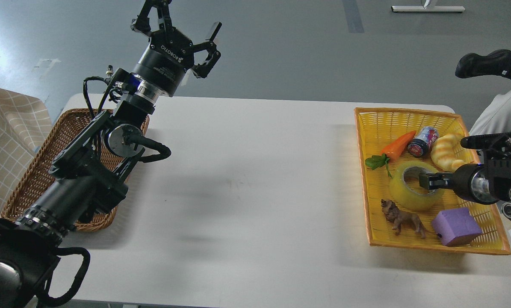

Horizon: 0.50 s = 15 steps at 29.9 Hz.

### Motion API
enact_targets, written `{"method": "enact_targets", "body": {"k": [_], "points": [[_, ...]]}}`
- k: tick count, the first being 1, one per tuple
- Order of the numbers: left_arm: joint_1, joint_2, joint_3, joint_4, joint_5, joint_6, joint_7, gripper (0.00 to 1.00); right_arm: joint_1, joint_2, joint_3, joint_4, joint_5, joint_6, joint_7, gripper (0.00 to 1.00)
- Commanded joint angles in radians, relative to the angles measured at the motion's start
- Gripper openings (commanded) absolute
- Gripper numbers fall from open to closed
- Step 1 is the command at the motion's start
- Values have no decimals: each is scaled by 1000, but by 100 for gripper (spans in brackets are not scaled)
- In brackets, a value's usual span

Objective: Place and transfer tape with both arms
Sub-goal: 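Lower the right gripper into the yellow basket onto the yellow tape roll, then grasp the tape roll rim with the right gripper and lift it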

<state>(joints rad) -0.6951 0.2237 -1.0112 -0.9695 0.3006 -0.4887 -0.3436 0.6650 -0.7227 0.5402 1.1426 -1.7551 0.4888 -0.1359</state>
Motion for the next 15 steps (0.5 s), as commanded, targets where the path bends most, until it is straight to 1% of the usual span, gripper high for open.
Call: {"method": "enact_targets", "body": {"k": [1, 3, 4, 5, 6, 7, 9, 10, 11, 12, 15], "points": [[-1, 0, -1, 0, 0, 0, 0, 98, -4, 0, 0, -1, 2, 0, 1, 42], [-1, 0, -1, 0, 0, 0, 0, 98, -5, 0, 0, -1, 3, 0, -1, 40], [-1, 0, 0, 0, 0, 0, 0, 98, -5, 0, 0, -1, 3, 0, -1, 36], [-1, 0, -1, 0, 0, 0, 0, 98, -5, 0, 0, -1, 3, 0, -1, 35], [0, 0, 0, 0, 0, 0, 0, 98, -4, 0, 1, -1, 6, 0, -1, 31], [0, 0, 0, 0, 0, 0, 0, 98, -2, 0, 1, -1, 8, 0, -1, 24], [0, 0, -1, 0, 0, 0, 0, 98, -1, 2, 1, -1, 8, 0, -1, 17], [-1, 0, -1, 0, 0, 0, 0, 98, 1, 2, 1, -1, 8, 0, -1, 10], [-1, 0, -1, 0, 0, 0, 0, 98, 2, 2, 1, -1, 8, 0, -1, 7], [-1, -1, -1, 0, 0, 0, 0, 98, 7, 0, 1, 0, 9, 0, -1, 1], [0, -4, -1, 0, 0, 0, 0, 98, 13, 0, 6, 12, 11, 0, -1, 0]]}}
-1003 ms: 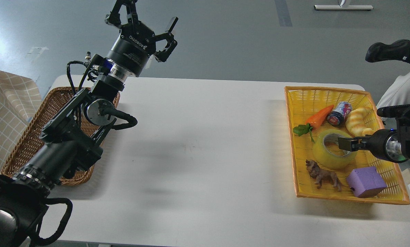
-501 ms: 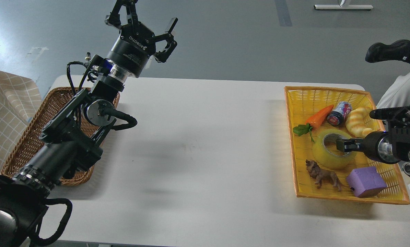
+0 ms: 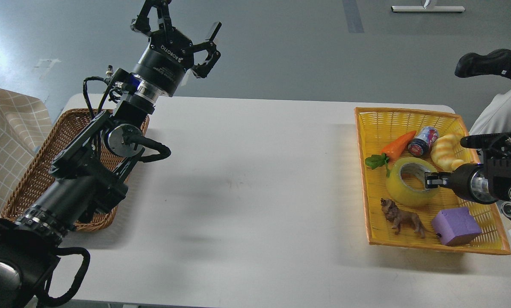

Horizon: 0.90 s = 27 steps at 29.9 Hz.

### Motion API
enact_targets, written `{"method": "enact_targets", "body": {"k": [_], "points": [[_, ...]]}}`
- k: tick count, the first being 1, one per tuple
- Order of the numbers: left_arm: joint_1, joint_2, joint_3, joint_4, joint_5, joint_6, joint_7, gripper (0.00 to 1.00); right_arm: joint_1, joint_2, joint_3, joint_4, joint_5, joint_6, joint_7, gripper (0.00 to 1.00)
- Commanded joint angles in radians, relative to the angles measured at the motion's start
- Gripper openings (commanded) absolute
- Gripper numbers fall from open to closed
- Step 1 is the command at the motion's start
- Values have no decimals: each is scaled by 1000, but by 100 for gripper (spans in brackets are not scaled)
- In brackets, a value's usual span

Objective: Place and transfer tape with both arms
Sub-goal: 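Grasp the tape roll rim with the right gripper and lift it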

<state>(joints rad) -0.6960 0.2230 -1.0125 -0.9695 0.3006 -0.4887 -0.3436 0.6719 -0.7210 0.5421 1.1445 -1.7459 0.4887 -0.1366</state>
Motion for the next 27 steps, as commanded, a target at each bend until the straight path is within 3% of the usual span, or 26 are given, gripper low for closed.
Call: {"method": "enact_targets", "body": {"k": [1, 15, 22, 27], "points": [[1, -4, 0, 0, 0, 0, 0, 98, 8, -3, 5, 17, 2, 0, 2, 0], [0, -7, 0, 2, 0, 0, 0, 98, 92, -172, 50, 290, 134, 0, 14, 0], [0, -8, 0, 2, 0, 0, -2, 98, 173, -150, 48, 290, 146, 0, 14, 0], [0, -7, 0, 2, 0, 0, -2, 98, 216, -26, 36, 253, 143, 0, 12, 0]]}}
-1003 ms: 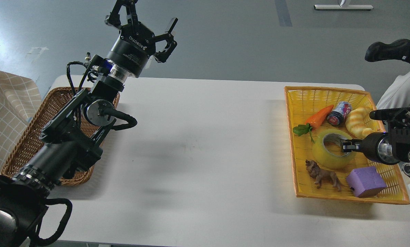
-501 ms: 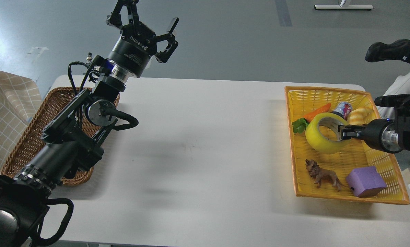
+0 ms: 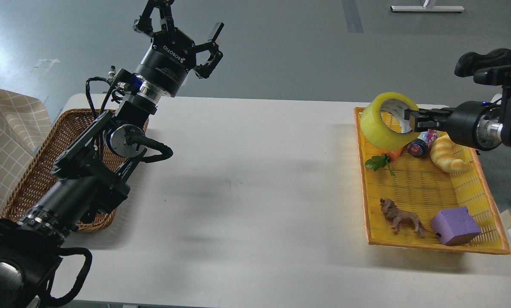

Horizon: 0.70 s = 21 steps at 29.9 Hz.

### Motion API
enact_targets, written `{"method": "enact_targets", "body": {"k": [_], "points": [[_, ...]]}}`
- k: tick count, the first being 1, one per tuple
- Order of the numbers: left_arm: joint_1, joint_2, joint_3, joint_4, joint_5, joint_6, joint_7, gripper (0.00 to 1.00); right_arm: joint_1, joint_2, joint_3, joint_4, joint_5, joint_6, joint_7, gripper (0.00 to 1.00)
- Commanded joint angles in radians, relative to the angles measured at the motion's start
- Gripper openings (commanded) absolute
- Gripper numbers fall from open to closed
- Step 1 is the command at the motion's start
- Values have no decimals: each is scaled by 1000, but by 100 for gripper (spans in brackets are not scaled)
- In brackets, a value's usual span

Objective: Place and transfer tape with both arms
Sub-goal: 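Grasp the tape roll rim with the right gripper and lift it, then carry the tape toward the table center and set it down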

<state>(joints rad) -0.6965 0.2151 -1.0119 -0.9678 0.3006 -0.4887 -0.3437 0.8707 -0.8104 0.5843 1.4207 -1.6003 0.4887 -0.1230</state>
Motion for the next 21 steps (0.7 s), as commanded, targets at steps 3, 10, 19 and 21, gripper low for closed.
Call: {"method": "enact_targets", "body": {"k": [3, 10, 19, 21], "points": [[0, 3, -1, 0, 0, 0, -1, 98, 37, 177, -9, -88, -13, 0, -9, 0], [0, 0, -1, 0, 0, 0, -1, 98, 126, 391, -115, -262, -21, 0, -10, 0], [2, -3, -1, 0, 0, 0, -1, 98, 163, 598, -204, -413, -20, 0, -10, 0], [2, -3, -1, 0, 0, 0, -1, 98, 180, 634, -253, -439, -20, 0, -10, 0]]}}
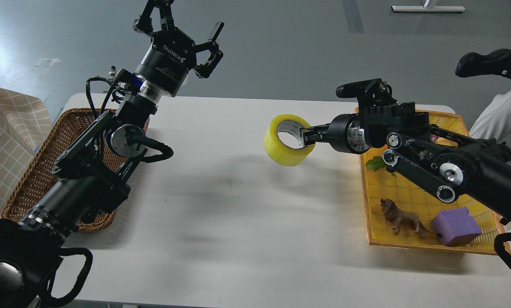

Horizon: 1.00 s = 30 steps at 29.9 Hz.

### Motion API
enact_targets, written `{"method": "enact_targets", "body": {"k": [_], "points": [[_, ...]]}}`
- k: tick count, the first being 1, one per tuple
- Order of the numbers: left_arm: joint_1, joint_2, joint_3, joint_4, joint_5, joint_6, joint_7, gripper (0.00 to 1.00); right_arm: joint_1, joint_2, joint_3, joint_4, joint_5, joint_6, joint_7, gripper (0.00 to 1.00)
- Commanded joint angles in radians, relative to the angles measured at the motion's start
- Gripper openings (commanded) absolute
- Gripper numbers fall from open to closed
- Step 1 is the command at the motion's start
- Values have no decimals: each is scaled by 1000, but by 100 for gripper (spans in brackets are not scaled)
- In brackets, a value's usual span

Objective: Place and transfer tape with both arms
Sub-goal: 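Carry the tape toward the table center and set it down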

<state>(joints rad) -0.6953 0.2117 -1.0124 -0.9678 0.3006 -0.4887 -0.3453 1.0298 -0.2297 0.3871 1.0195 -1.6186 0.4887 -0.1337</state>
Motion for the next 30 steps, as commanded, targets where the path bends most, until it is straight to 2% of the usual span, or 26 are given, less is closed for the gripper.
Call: {"method": "enact_targets", "body": {"k": [1, 18, 30], "points": [[0, 0, 0, 0, 0, 0, 0, 98, 36, 76, -82, -48, -1, 0, 0, 0], [-1, -2, 0, 0, 0, 0, 0, 98, 59, 230, -189, -193, -6, 0, 2, 0], [-3, -2, 0, 0, 0, 0, 0, 98, 59, 230, -188, -211, -6, 0, 3, 0]]}}
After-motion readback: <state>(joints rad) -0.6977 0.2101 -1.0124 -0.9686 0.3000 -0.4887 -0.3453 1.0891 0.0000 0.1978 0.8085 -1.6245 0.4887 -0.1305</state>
